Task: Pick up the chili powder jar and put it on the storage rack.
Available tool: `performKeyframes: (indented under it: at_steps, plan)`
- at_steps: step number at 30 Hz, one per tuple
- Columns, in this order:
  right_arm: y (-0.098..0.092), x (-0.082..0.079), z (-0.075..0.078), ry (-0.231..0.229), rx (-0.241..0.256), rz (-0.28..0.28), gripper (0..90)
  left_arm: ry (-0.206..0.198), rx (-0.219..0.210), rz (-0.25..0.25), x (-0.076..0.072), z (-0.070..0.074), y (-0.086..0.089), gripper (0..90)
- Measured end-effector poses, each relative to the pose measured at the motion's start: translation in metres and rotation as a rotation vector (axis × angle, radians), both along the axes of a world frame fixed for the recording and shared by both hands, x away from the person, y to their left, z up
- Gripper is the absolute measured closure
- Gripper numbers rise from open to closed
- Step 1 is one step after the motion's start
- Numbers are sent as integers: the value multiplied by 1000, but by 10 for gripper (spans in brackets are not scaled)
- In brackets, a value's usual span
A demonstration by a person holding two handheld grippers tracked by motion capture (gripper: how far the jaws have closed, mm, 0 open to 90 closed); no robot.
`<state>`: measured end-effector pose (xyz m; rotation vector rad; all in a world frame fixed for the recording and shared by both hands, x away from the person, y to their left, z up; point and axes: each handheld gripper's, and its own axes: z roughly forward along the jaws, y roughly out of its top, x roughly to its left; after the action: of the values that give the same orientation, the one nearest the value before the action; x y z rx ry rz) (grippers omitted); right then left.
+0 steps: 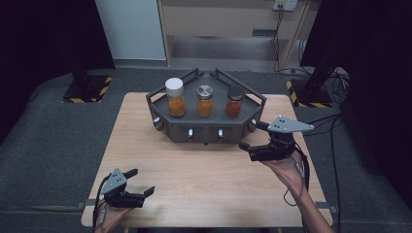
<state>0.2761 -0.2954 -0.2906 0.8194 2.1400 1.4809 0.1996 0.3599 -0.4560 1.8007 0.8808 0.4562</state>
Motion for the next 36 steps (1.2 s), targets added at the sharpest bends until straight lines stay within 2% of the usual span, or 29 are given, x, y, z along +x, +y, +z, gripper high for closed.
performKeyframes:
  at_steps: [5, 11, 13, 19, 28, 36]
  plan:
    - [-6, -8, -7, 11, 3, -3, 99, 1, -5, -5, 1, -1, 1, 36]
    - [-15, -21, -15, -7, 11, -19, 98, 0, -5, -11, 1, -1, 0, 36]
    - [-19, -24, -18, 6, 22, -15, 98, 2, -5, -9, 1, 0, 0, 36]
    - [-26, -39, -28, -7, 17, -42, 96, -3, -3, -6, 0, 1, 0, 36]
    - [-49, -56, -53, 29, 53, -98, 94, -4, -3, -7, 0, 0, -1, 37]
    - [-63, -65, -73, 68, 51, -143, 94, -7, -2, -4, 0, 0, -1, 38]
